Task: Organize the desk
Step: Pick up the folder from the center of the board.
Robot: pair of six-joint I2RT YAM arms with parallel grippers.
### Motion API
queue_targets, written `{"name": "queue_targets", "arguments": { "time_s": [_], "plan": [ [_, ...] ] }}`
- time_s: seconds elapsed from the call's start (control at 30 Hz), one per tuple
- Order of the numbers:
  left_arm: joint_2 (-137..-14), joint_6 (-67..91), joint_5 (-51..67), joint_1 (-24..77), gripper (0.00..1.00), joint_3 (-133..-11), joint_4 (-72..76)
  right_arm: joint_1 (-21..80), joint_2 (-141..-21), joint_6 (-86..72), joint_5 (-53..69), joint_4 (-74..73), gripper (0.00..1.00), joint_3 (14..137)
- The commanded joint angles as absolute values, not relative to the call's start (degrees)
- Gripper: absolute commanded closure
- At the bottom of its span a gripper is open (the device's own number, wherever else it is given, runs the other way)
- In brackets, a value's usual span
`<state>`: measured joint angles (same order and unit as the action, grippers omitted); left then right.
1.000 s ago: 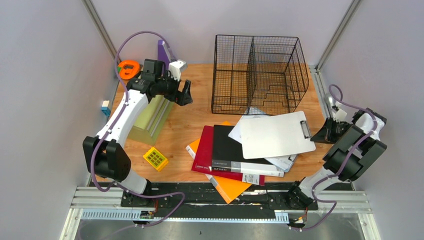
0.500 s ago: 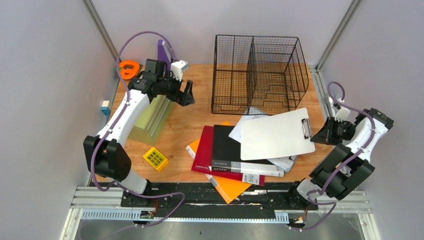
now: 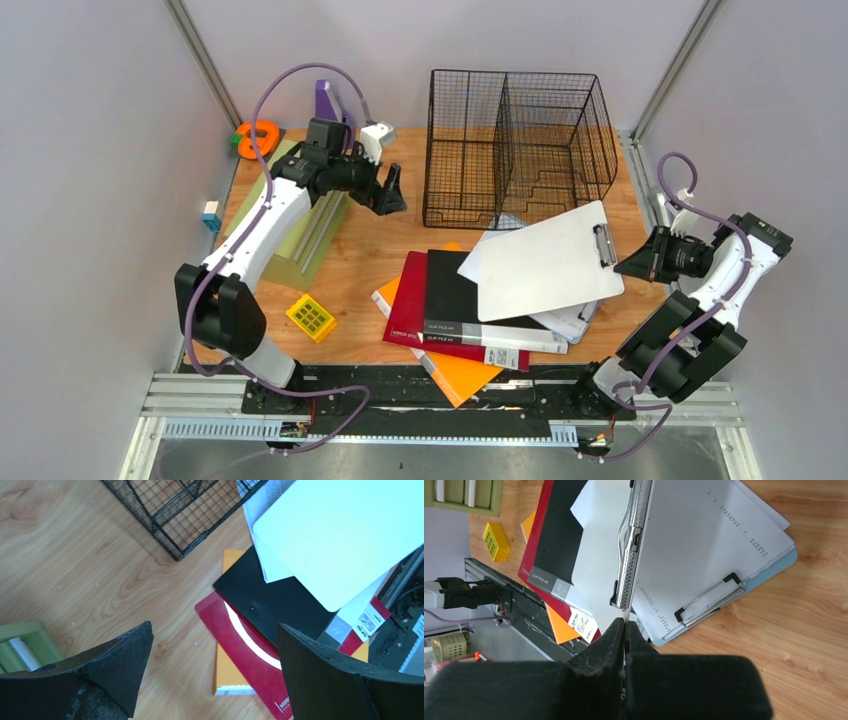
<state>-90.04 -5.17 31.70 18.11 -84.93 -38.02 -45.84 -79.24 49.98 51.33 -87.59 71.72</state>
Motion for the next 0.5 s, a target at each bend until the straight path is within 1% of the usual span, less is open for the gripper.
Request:
{"name": "queue_targets", "arguments": {
  "time_s": [0.0, 0.1, 0.17, 0.33, 0.47],
  "plan": [
    [-91.0, -4.7, 37.3, 20.5, 0.0, -86.6, -36.0, -46.0, -80.8, 53.4, 58.8, -88.1, 1.0, 72.4],
    [-90.8, -6.7, 36.8, 25.3, 0.0, -84.5, -34.5, -45.9, -81.0, 51.7, 59.9, -88.1, 1.0, 73.3],
    [-90.2, -8.4, 33.6, 29.9, 0.0, -83.2, -32.5, -45.9, -81.2, 50.2, 60.2, -88.0, 1.0, 73.3],
    [-89.7, -12.7, 17.9, 44.8, 0.0, -81.7, -25.8, -45.9, -82.5, 46.6, 60.2, -88.1, 1.0, 71.5],
    [-91.5, -16.7, 5.1, 56.3, 0.0, -82.1, -23.4, -45.9, -83.4, 44.2, 59.9, -88.1, 1.0, 70.7]
  ]
}}
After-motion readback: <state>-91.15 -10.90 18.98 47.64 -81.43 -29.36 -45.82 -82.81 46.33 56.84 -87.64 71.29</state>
